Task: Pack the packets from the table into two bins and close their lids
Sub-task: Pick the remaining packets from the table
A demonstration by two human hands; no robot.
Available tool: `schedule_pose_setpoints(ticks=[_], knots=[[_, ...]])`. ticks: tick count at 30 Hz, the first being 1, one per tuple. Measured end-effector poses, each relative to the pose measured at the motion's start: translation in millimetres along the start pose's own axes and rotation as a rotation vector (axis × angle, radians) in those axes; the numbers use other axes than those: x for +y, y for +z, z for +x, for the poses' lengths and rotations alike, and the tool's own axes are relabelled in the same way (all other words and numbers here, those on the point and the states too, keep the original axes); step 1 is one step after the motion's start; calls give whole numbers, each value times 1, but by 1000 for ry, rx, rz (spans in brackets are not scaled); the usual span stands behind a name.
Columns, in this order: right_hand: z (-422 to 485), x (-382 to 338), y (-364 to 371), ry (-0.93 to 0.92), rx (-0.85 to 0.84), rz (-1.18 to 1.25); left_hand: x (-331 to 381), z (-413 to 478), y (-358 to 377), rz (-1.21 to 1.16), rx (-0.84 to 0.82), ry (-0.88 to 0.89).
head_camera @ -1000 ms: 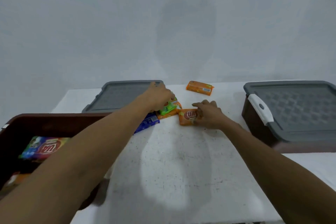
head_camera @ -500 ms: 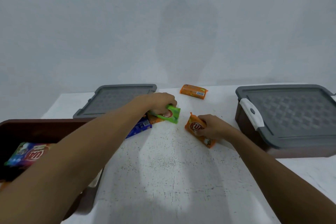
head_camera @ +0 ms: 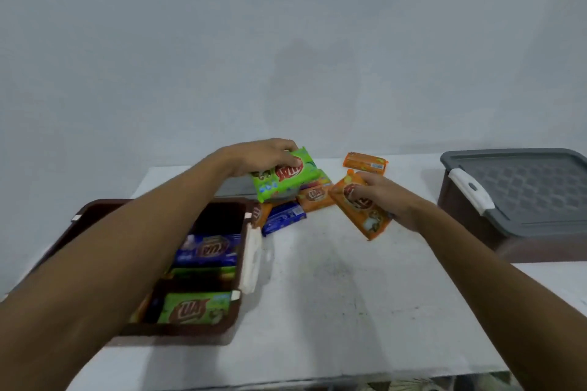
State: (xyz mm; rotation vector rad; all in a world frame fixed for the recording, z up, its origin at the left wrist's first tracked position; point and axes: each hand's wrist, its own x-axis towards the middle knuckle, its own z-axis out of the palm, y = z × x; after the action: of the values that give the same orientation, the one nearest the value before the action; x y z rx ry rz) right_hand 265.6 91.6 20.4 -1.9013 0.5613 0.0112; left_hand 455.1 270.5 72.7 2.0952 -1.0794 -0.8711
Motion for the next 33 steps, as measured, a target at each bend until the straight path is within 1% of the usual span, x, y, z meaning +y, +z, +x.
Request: schedule_pose_setpoints(ticks=[2,4,7,10,13,15,18,19,21,23,26,31,33], knots=[[-4,-28,27,-34,-35,-35,-15,-37,-23,23,21,-24],[-8,-58,55,-87,-96,-80,-32,-75,-44,67,-13,-42],[-17,-99,100,-163,-201,-140,-68,-125,-70,69,-133,-80],[-25,-131,143,-225,-306,-235,-108,-157,-83,124,-272,-65],[-28,-146,185,-265,-445,-441,-143,-179,-78,164,-353,-58],[-24,-145,211,-286,-526,-610,-165,-188,-69,217,-355,-45],[-16,-129,243,-267,-638,-839,-195,-194,-55,351,-352,-54],[-14,-123,251,-272,-647,-931,-200,-196,-52,396,-326,-48],[-14,-111,261,-289,-613,-1070,-202,-200,-50,488,-263,-7],[-17,-104,265,-278,-611,-1119,-199,-204,-49,554,-241,21],[-20,-103,263,-243,-661,-1159,-196,-209,-48,604,-301,-1],[-19,-112,254,-228,-715,-1149,-187,-209,-52,638,-397,-51],[-20,-114,249,-270,-703,-1138,-184,-204,-56,600,-400,-53]])
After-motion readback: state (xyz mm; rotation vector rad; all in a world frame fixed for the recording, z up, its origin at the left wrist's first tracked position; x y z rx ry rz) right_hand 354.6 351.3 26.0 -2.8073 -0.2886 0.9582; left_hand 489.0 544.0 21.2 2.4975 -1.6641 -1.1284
